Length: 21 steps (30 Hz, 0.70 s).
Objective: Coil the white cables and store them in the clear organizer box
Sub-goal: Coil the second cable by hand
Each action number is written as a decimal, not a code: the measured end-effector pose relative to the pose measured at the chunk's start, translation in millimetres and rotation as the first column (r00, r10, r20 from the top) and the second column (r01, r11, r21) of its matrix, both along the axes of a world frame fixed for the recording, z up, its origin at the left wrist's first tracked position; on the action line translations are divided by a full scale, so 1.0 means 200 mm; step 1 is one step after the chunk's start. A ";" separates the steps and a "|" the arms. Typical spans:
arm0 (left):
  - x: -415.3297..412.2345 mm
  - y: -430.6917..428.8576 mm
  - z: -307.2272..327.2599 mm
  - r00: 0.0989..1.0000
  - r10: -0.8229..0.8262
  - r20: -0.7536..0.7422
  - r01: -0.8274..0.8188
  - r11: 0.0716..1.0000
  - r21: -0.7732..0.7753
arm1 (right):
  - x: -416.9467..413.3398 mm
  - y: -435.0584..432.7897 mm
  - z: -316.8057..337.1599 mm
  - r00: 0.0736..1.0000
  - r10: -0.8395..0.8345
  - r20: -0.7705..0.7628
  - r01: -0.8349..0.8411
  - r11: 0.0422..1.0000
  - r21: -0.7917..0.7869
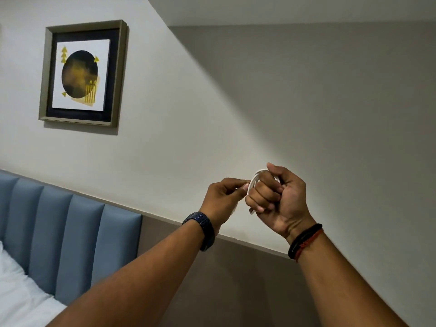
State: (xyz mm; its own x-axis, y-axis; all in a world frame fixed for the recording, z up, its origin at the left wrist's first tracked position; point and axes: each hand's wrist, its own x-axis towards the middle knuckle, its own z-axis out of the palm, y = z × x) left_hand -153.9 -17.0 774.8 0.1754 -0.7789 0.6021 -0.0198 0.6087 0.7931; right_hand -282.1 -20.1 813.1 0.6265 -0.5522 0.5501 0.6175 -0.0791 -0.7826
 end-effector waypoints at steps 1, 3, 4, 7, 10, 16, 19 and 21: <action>0.00 0.00 0.00 1.000 -0.010 0.001 0.010 1.000 0.008 | -0.01 0.00 0.00 1.000 0.002 -0.001 -0.002 1.000 0.006; -0.01 0.00 0.00 0.999 -0.039 0.008 0.039 0.999 0.018 | -0.01 0.01 -0.01 1.000 0.005 -0.003 -0.005 1.000 0.013; -0.01 0.00 -0.01 0.998 -0.055 0.004 0.055 0.998 0.020 | -0.01 0.02 -0.01 1.000 0.003 -0.004 -0.003 1.000 0.011; -0.01 0.01 -0.02 0.996 -0.079 -0.042 0.080 0.996 0.028 | -0.02 0.02 0.00 1.000 -0.002 -0.009 0.002 1.000 -0.008; -0.01 0.04 -0.01 0.991 -0.123 -0.057 0.125 0.991 0.036 | -0.03 0.01 -0.01 0.999 -0.026 -0.019 0.025 1.000 -0.017; 0.01 0.07 0.00 0.960 -0.252 -0.117 0.263 0.961 0.086 | -0.04 0.00 -0.03 0.996 -0.077 -0.033 0.077 0.997 -0.009; 0.02 0.07 0.00 0.952 -0.300 -0.062 0.305 0.948 0.097 | -0.03 0.00 -0.04 0.996 -0.074 -0.045 0.074 0.997 -0.011; 0.02 0.07 0.01 0.959 -0.283 -0.015 0.283 0.955 0.092 | -0.03 -0.01 -0.05 0.996 -0.069 -0.053 0.069 0.998 -0.010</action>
